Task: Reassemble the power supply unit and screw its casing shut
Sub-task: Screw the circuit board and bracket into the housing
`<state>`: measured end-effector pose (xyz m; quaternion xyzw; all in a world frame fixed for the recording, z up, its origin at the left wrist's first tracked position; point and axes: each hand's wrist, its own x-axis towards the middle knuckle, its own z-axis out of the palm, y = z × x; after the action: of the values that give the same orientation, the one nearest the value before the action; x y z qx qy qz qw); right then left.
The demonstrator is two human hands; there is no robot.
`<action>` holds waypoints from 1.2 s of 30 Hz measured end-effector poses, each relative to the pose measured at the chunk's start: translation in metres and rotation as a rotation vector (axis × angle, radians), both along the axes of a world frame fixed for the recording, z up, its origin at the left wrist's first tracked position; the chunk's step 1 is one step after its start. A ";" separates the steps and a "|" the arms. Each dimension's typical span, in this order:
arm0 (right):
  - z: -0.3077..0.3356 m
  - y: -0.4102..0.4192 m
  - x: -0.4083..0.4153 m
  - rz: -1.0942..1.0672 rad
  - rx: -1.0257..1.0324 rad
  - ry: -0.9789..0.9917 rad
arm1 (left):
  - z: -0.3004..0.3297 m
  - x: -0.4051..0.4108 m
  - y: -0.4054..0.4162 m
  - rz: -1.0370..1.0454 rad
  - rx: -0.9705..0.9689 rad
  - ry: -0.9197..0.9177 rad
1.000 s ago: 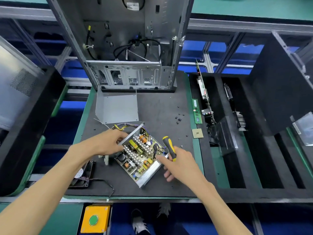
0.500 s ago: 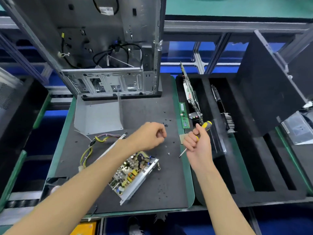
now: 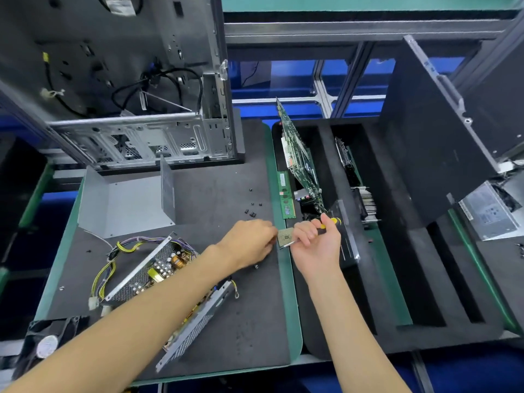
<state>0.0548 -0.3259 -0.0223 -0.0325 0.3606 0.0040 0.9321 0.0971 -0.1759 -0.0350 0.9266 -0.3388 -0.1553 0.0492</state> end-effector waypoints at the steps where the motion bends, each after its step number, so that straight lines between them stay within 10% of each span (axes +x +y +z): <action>1: -0.002 0.001 0.002 -0.005 0.018 -0.003 | -0.001 -0.002 -0.002 -0.015 0.028 -0.020; 6: -0.003 0.009 0.011 -0.034 0.072 -0.004 | -0.004 -0.006 -0.002 0.039 -0.011 0.027; 12: 0.009 0.019 0.019 -0.077 0.061 -0.067 | 0.029 -0.008 0.029 0.790 -0.820 0.459; 18: 0.027 0.041 0.022 -0.046 0.044 -0.211 | 0.061 -0.030 0.055 1.013 -1.265 0.771; 36: 0.044 0.086 0.018 0.039 -0.154 -0.335 | 0.067 -0.041 0.083 1.145 -1.430 0.674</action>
<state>0.0727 -0.2401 0.0213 -0.1111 0.1989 -0.0112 0.9736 0.0558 -0.0931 0.0323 0.6096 0.1801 -0.1226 0.7621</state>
